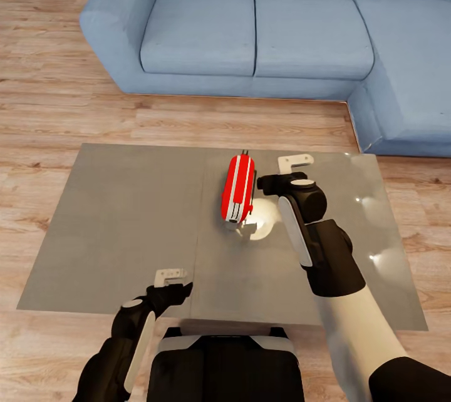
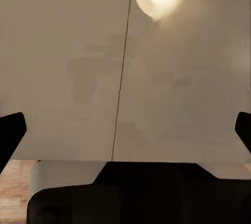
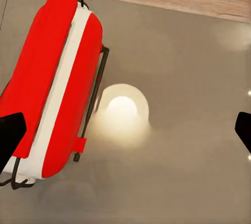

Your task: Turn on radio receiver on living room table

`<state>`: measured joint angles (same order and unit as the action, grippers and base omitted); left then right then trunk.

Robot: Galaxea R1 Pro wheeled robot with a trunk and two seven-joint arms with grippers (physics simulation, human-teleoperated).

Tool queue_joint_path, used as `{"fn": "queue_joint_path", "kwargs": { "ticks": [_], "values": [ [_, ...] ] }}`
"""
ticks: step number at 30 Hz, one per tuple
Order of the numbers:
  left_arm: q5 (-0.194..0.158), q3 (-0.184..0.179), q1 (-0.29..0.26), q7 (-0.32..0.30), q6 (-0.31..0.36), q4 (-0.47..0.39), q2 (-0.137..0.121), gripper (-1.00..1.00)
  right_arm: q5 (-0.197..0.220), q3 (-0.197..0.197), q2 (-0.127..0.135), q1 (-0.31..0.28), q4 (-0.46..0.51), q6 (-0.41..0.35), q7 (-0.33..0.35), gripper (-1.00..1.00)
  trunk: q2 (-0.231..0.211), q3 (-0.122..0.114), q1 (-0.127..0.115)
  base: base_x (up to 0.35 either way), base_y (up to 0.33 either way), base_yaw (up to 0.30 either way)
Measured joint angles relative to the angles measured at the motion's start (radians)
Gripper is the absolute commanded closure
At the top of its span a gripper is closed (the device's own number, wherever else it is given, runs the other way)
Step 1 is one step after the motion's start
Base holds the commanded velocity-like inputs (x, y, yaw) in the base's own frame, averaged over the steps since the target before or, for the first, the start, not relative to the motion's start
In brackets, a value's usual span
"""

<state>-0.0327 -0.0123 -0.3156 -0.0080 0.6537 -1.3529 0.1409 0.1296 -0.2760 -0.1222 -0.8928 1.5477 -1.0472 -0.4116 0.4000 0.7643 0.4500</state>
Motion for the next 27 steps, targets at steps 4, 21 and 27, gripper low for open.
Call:
{"fn": "queue_joint_path", "kwargs": {
  "ticks": [4,21,27],
  "values": [
    [-0.002,-0.001,0.000,0.012,0.001,0.003,0.003,-1.00,0.000,0.000,0.000,0.000,0.000,0.000,-0.002,-1.00,0.000,0.000,0.000,0.120,0.000,0.000],
    [0.004,-0.003,0.000,0.012,-0.003,0.008,0.002,-1.00,0.000,-0.002,0.000,0.000,0.000,0.000,-0.003,-1.00,0.000,0.000,0.000,0.105,0.000,0.000],
    [0.004,-0.003,0.000,0.013,-0.003,0.008,0.002,-1.00,0.000,-0.003,-0.011,0.000,0.000,0.000,-0.002,-1.00,0.000,0.000,0.000,0.000,0.000,0.000]
  ]
}}
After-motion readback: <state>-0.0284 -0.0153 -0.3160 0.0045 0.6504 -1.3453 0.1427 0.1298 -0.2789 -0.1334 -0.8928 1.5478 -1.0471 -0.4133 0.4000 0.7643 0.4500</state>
